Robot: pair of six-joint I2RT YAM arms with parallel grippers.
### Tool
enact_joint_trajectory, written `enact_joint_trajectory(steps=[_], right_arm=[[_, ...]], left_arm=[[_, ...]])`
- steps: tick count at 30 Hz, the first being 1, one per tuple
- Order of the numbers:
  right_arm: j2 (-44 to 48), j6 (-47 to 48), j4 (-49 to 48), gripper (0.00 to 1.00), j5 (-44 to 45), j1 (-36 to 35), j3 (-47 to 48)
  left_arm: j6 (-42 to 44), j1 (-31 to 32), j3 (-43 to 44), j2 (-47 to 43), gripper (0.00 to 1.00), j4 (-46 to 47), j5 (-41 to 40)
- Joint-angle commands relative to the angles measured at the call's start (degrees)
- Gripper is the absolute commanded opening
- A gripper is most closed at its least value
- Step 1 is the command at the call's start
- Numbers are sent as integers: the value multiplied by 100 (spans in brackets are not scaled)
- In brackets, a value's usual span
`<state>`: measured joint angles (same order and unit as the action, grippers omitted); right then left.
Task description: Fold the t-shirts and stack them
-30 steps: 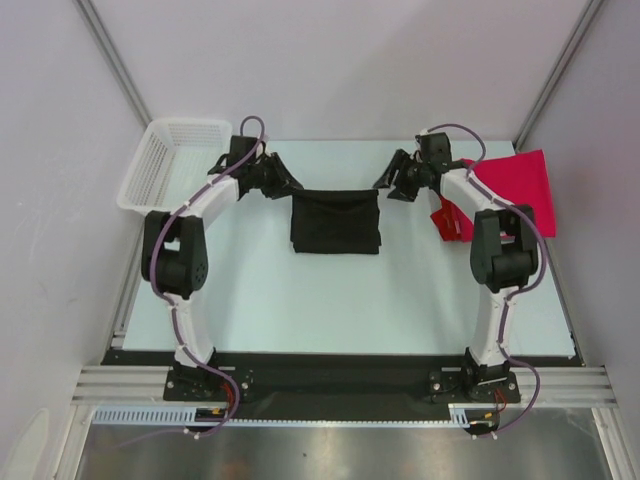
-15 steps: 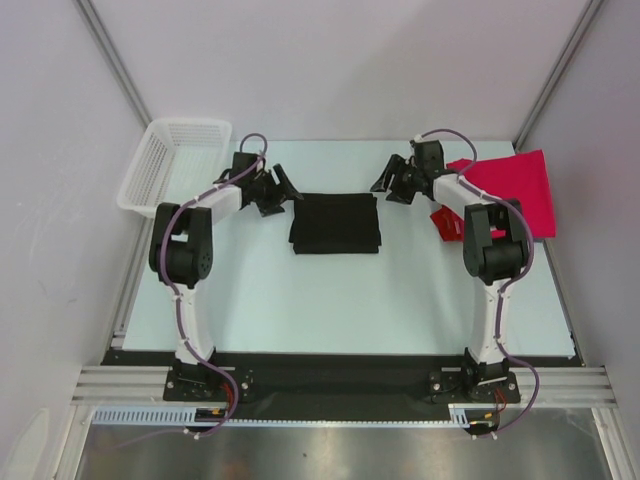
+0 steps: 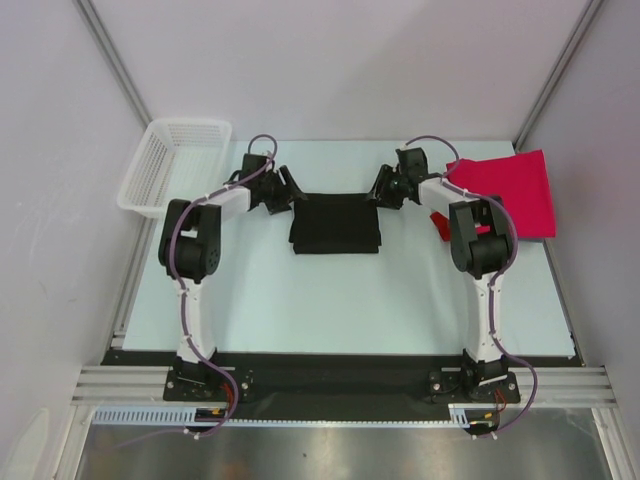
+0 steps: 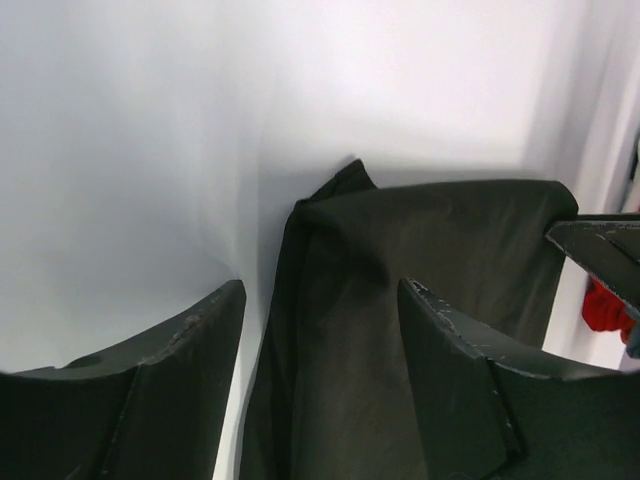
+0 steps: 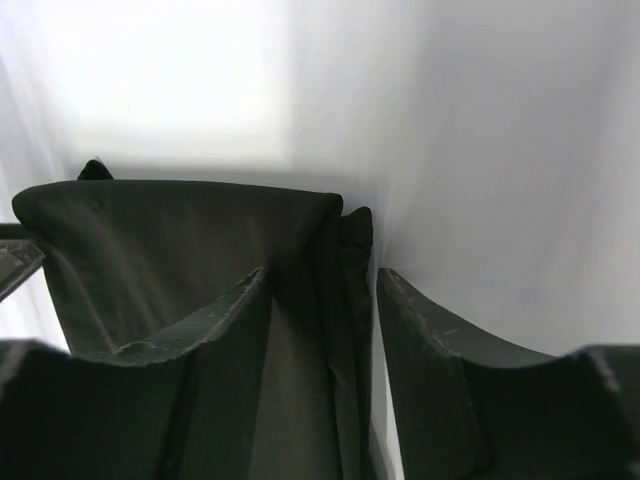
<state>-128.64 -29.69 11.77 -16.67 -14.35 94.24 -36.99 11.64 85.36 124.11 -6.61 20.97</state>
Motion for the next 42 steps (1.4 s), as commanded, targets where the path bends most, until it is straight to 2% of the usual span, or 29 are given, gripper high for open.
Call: enact_joint_trajectory(steps=[1, 10, 13, 14, 16, 17, 18, 20, 26, 29, 37, 42], right_arm=[[-214, 104, 53, 49, 321, -77, 182], [-311, 122, 133, 39, 542, -138, 350], [-337, 52, 2, 31, 507, -156, 359], [-346, -1, -51, 24, 480, -165, 350], [-346, -63, -174, 19, 436, -191, 376], [-337, -80, -219, 10, 419, -235, 394], [-302, -107, -271, 2, 410, -244, 411], [-102, -107, -359, 0, 410, -314, 368], [865, 7, -798, 0, 269, -384, -482], [1656, 51, -913, 0, 269, -393, -1019], [4035, 227, -70, 0, 866, -350, -1838], [5330, 201, 780, 0, 1357, 80, -1997]], left_arm=[[149, 163, 296, 253, 68, -103, -409], [-36, 295, 560, 570, 55, -112, -550], [-97, 339, 587, 614, 45, -51, -646], [-132, 348, 604, 623, 33, 10, -673], [-142, 392, 604, 597, 19, 151, -726], [-150, 409, 596, 579, 7, 291, -726], [-159, 427, 587, 544, 5, 362, -717], [-124, 497, 491, 351, 0, 494, -787], [87, 629, -518, -835, 0, 1011, -999], [87, 699, -1055, -1580, 0, 1205, -972], [8, 1323, -1707, -3278, 0, 1276, -1077], [-1, 2068, -1453, -3850, 0, 1232, -1359]])
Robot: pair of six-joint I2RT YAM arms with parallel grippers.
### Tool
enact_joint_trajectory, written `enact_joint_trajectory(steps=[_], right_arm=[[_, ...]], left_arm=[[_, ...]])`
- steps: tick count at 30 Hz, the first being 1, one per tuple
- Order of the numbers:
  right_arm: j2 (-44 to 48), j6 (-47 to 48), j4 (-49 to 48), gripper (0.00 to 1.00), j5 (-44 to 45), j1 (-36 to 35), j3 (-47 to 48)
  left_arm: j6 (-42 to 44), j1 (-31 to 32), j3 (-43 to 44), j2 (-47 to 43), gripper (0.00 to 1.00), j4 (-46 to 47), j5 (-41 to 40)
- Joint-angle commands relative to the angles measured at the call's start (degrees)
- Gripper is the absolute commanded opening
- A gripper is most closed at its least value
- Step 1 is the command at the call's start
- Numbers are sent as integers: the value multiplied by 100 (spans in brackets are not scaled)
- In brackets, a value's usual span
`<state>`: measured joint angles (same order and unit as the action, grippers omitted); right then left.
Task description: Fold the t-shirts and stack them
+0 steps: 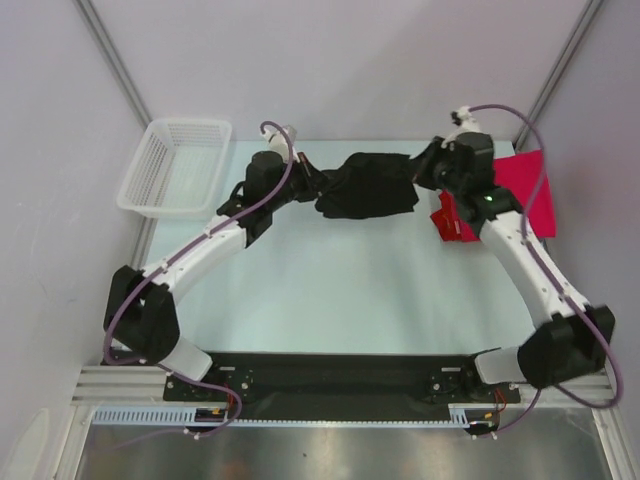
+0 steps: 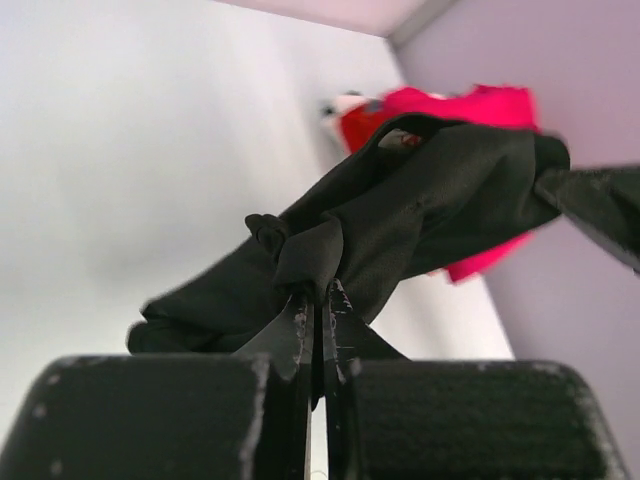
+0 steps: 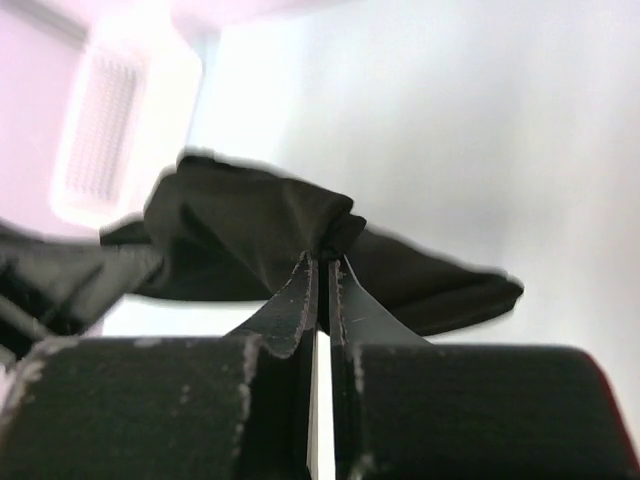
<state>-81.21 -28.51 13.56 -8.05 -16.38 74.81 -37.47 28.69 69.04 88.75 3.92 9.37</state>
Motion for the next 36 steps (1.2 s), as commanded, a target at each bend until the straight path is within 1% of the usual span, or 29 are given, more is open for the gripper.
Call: enact_joint_trajectory(steps=[1, 2, 3, 5, 7, 8, 10, 11, 13, 16, 21, 22, 26, 31, 33, 36], right_arm=[[789, 91, 752, 0, 594, 380, 16], [1095, 126, 901, 0, 708, 599, 51], [1255, 144, 1164, 0, 804, 697, 113], [1562, 241, 1437, 0, 1060, 916, 314], [1669, 311, 1842, 0, 1288, 1268, 473], [1731, 337, 2061, 0, 1332, 1539, 630], [1749, 364, 2281, 0, 1412, 1909, 763], [1749, 373, 2361, 0, 1421, 2067, 859], [1714, 382, 2467, 0, 1202, 2645, 930], [1521, 443, 2537, 0, 920, 3227, 1141], [1143, 505, 2564, 0, 876, 3650, 1414], [1003, 496, 2538, 0, 728, 3694, 1431], [616, 496, 2397, 0, 805, 3888, 1519], [194, 496, 2133, 0, 788, 4187, 1607], [-43, 540, 2133, 0, 1007, 4231, 1809], [-376, 592, 2107, 0, 1043, 4284, 2099]], left_arm=[[47, 487, 381, -349, 0, 170, -233], [47, 602, 496, -341, 0, 170, -286], [47, 829, 610, -323, 0, 179, -338], [47, 1059, 969, -104, 0, 266, -409], [-5, 1358, 1243, 150, 0, 328, -366], [-66, 1515, 1583, 465, 0, 372, -304], [-102, 1692, 1936, 774, 0, 407, -269], [-128, 1771, 2312, 1115, 0, 434, -269], [-181, 2000, 2666, 1468, 0, 512, -277], [-374, 2228, 3499, 2119, 0, 662, -234], [-673, 2483, 4547, 3163, 0, 750, -286], [-734, 2510, 4827, 3305, 0, 759, -286], [-1121, 2563, 5242, 3772, 0, 812, -426], [-1324, 2572, 5585, 4255, 0, 1022, -515], [-1490, 2563, 5779, 4527, 1, 1119, -515], [-1728, 2563, 6129, 4958, 0, 1330, -532]])
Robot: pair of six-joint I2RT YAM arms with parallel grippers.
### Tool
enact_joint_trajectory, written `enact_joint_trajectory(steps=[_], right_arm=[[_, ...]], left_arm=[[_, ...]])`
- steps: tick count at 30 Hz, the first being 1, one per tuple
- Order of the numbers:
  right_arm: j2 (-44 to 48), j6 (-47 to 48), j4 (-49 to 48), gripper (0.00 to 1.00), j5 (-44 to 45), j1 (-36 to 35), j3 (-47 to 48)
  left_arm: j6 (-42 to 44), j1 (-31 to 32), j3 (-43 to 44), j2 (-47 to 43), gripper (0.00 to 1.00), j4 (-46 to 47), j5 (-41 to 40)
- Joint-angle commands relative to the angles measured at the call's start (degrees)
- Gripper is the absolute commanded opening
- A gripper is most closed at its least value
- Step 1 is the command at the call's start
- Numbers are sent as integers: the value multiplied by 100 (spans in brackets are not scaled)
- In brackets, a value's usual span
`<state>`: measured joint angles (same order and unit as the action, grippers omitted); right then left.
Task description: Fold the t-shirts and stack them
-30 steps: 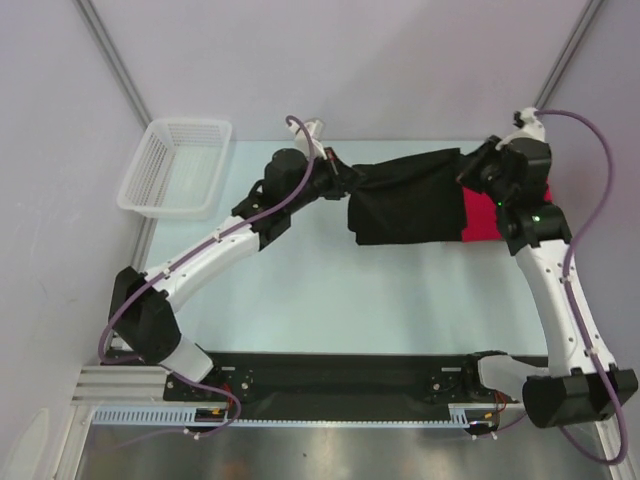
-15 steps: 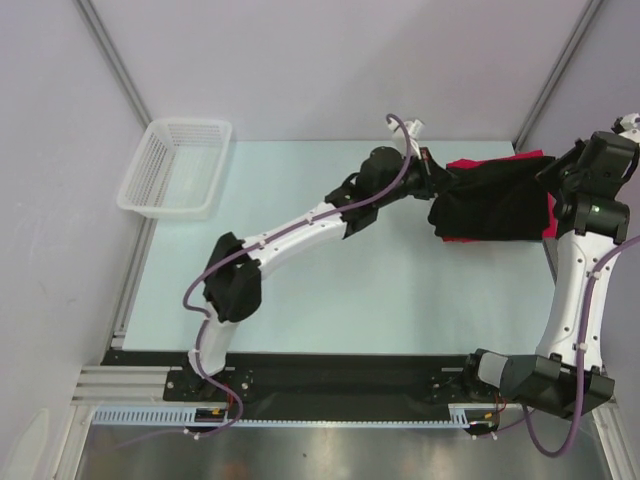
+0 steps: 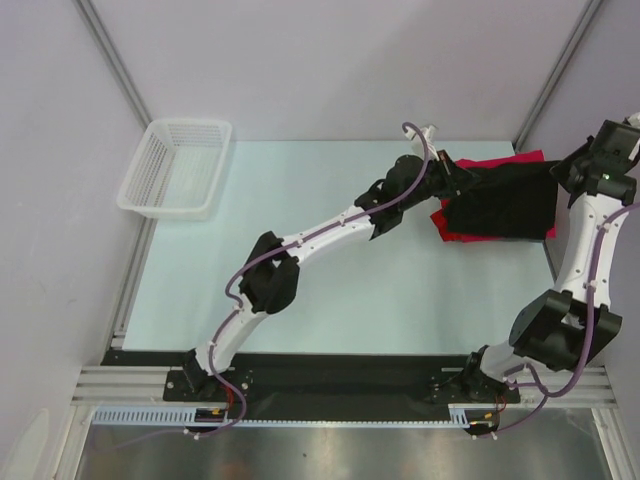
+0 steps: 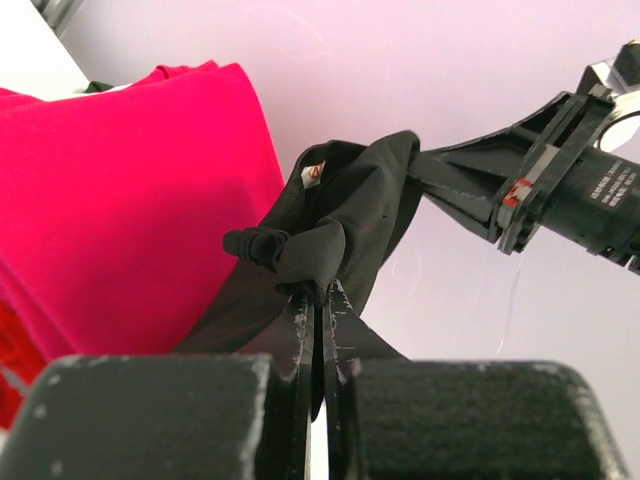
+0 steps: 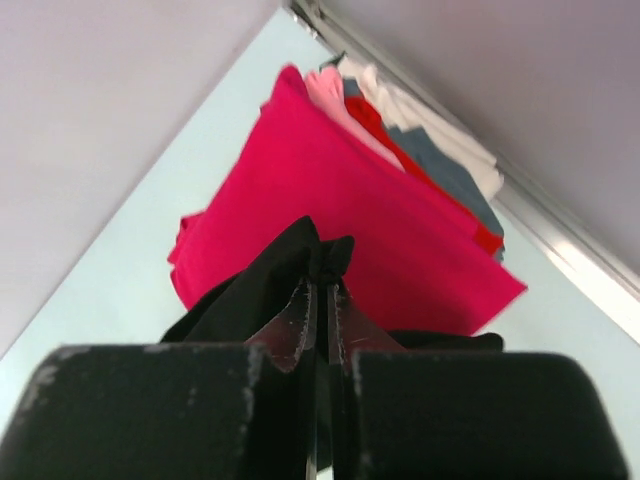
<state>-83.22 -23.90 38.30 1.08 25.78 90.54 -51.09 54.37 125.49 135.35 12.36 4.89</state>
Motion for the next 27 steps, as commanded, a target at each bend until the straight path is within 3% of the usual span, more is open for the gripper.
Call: enact_joint_trajectory(steps=[1, 15, 16, 18, 19, 20, 23, 27], right_arm=[[-255, 131, -376, 0, 86, 94, 569], [-2329, -264, -1105, 0, -679, 103, 1571], [-2496, -299, -1132, 6, -723, 103, 1694], [-2953, -308, -1133, 44, -856, 94, 2089], [-3085, -326, -1019, 74, -716, 76, 2256], [-3278, -282, -861, 79, -515, 59, 2544], [-3324, -203, -632, 83, -329, 41, 2776], [-2641, -212, -728, 82, -135, 32, 2330]], left_arm=[[-427, -5, 746, 412, 0, 521, -102], [-1052, -523, 1776, 2056, 1, 1514, -1042], [-1035, -585, 1855, 2153, 14, 1567, -1077], [-877, -751, 1856, 2285, 48, 1743, -1287], [-554, -787, 1856, 2294, 88, 1804, -1384], [-360, -848, 1874, 2242, 99, 1831, -1376], [63, -1024, 1568, 1691, 100, 1612, -1227], [503, -1139, 311, 611, 100, 1604, -1052]])
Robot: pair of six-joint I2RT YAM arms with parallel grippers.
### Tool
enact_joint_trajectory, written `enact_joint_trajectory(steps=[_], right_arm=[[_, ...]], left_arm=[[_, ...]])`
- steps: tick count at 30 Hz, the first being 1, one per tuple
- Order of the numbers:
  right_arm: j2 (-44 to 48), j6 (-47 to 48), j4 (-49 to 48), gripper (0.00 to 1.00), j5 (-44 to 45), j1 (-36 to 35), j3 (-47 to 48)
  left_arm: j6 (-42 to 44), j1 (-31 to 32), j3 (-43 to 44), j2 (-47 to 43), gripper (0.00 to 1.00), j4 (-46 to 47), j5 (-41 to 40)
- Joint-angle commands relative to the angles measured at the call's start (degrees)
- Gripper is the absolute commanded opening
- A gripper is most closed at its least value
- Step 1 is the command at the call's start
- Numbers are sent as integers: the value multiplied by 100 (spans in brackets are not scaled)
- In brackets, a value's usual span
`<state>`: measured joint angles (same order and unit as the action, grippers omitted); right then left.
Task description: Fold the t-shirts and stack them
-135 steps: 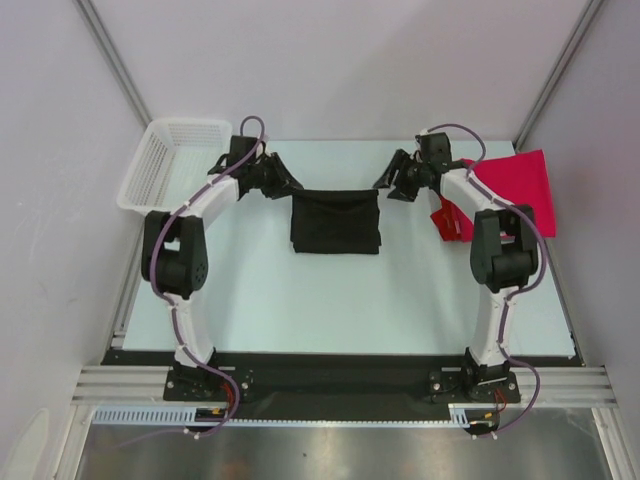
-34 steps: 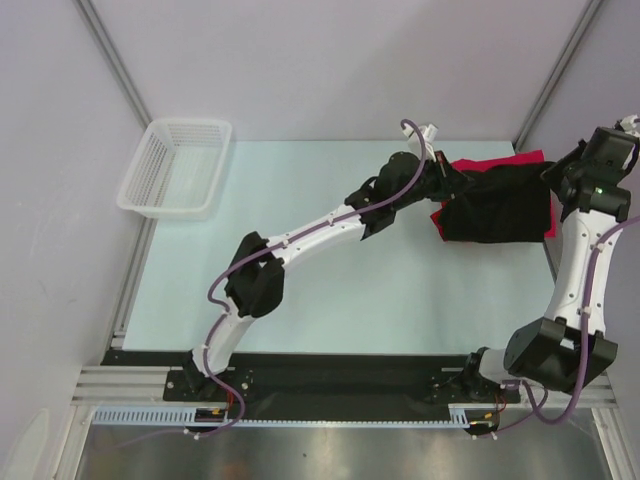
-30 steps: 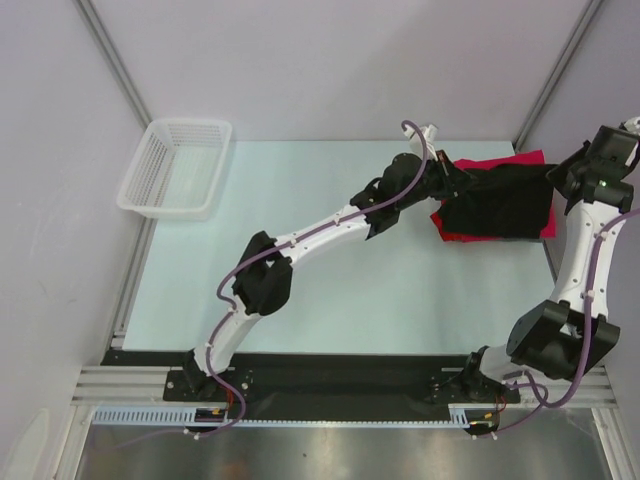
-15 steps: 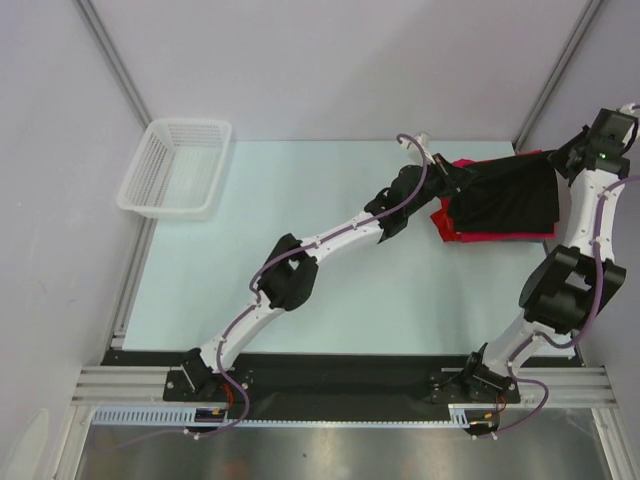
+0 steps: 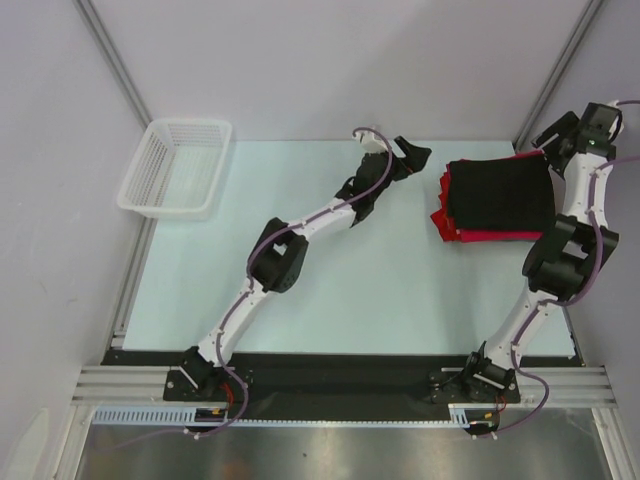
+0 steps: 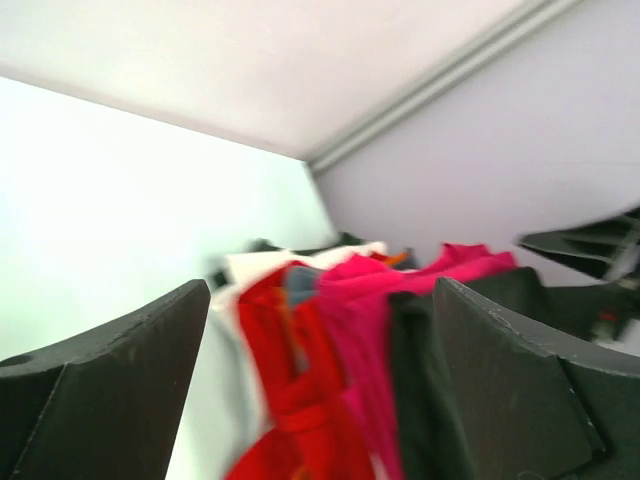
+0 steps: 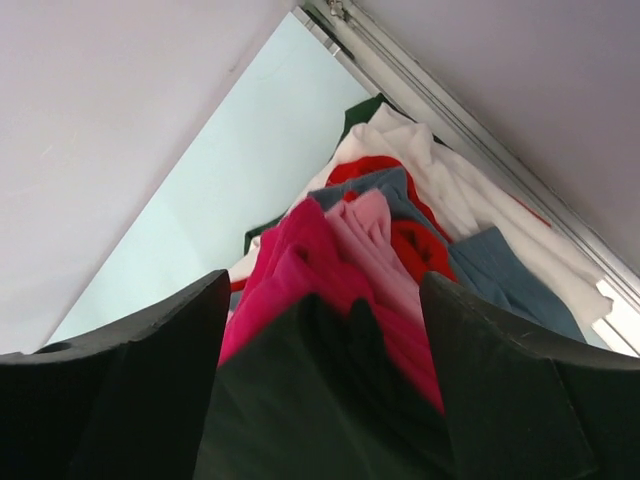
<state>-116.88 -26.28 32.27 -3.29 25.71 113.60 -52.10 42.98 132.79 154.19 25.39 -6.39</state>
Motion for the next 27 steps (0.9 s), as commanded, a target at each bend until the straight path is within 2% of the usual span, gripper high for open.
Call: enact_joint_trajectory(steps=[1, 4, 8, 14, 17, 18, 20, 21, 22, 27], right_arm=[[885, 35, -125, 81, 329, 21, -91], [1586, 79, -186, 80, 557, -22, -739], [2572, 62, -475, 80, 391, -23, -1761], [3959, -149, -993, 78, -987, -110, -3201], [4339, -18, -1100, 78, -1157, -627, -3537], [4523, 35, -1057, 78, -1078, -1055, -3642], [4700, 219, -1030, 78, -781, -1506, -3766], [4840, 272, -1021, 79, -648, -2021, -3888], [4894, 316, -1030, 78, -525, -2244, -3950], [5333, 623, -1345, 78, 161, -3492, -4565]], left_arm=[[769, 0, -786, -1504, 100, 204, 138], [929, -9, -1586, -2345, 100, -278, 322], [1412, -9, -2467, -3411, 100, -1148, 350], [1957, -18, -4766, -5500, 100, -1256, -98], [2054, -53, -5674, -6519, 100, -1396, -204], [2054, -62, -5903, -6751, 100, -1466, -318], [2011, -62, -6597, -7269, 100, -1519, -485], [1976, -62, -6834, -7715, 100, -1545, -660], [1853, -71, -7298, -7981, 100, -1554, -722], [1782, -71, -8347, -9107, 100, -1798, -872]])
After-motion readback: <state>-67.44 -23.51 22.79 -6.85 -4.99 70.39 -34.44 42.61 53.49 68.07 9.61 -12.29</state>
